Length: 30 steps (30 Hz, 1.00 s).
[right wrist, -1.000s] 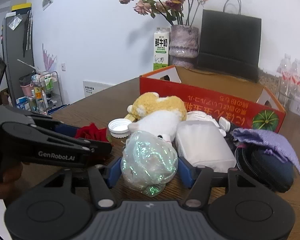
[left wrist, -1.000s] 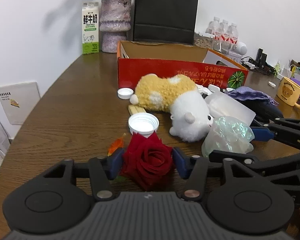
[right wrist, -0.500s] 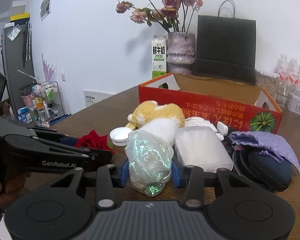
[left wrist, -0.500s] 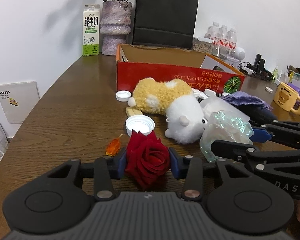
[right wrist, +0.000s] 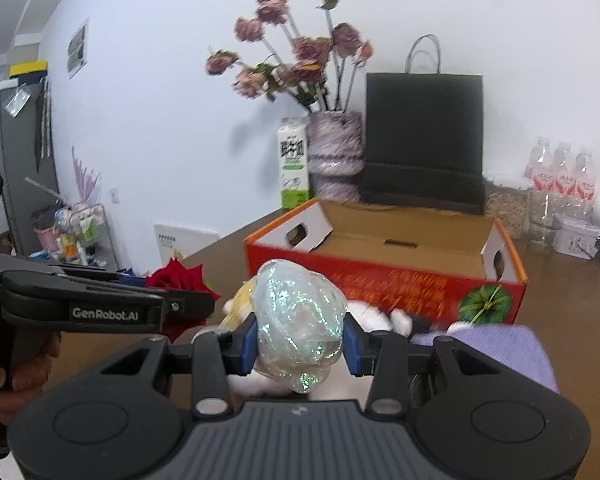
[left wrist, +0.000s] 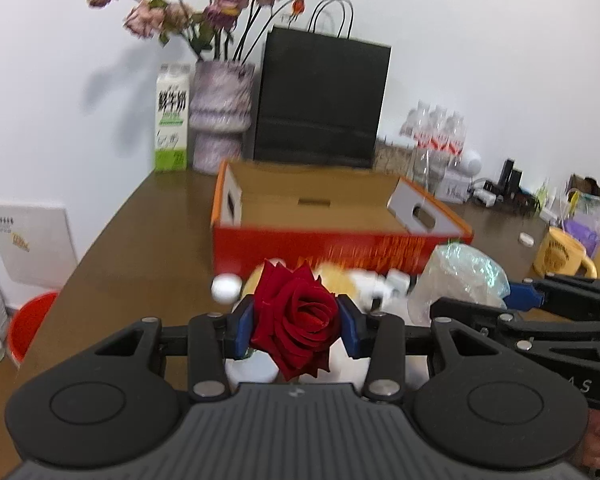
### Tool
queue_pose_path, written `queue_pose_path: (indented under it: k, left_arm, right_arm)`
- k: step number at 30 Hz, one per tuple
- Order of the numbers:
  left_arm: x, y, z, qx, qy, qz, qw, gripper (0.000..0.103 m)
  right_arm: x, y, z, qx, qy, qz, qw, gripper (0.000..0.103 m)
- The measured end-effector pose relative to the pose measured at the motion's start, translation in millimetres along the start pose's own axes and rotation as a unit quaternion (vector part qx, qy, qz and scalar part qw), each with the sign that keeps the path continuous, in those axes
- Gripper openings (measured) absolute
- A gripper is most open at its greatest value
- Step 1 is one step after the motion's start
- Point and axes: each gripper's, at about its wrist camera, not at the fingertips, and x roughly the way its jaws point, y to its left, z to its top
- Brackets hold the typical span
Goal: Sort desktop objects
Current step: 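Carry the rose and bag into the cardboard box and open both grippers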
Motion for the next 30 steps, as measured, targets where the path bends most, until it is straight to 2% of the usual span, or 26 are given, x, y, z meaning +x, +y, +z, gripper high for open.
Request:
queue_pose_path:
  k: [5,10,16,21,25,30]
  left_arm:
    - [23.5,-7.5,35.8,0.002,-0.014,-0.004,0.9999,0.043]
    - [59.1,-7.5,69.2,0.003,-0.011,0.000,0.9999,0.043]
    - [119.2,-0.9,109.8,-0.007,0.030,0.006,0.9995,0.043]
    - [177.6,0.7,137.0,0.001,0.070,0.026,0.9972,0.043]
    - [222.7,4.3,146.9,0.003,0.104,0.043,0.9937,0.043]
    - [261.9,7.6,146.1,0.010,0.136,0.055,0.9892,0.043]
  right_arm:
    - [17.4,-24.8,28.9,0.008,-0.004,-0.017,1.000,0.040]
    - [45.7,-53.9,57.1,0.013,0.001,-0.039,0.999,0.040]
    - [95.4,-97.1,92.8,0.022,0.028,-0.059,0.998,0.040]
    - [149.3,-133.6,116.8,0.031,0.074,-0.077,0.994,0.040]
    - [192.0,-158.5,126.4,0.047,0.108,-0.086,0.989,0.040]
    - [236.2,-171.8,125.8,0.048,0.156,-0.093,0.982,0.040]
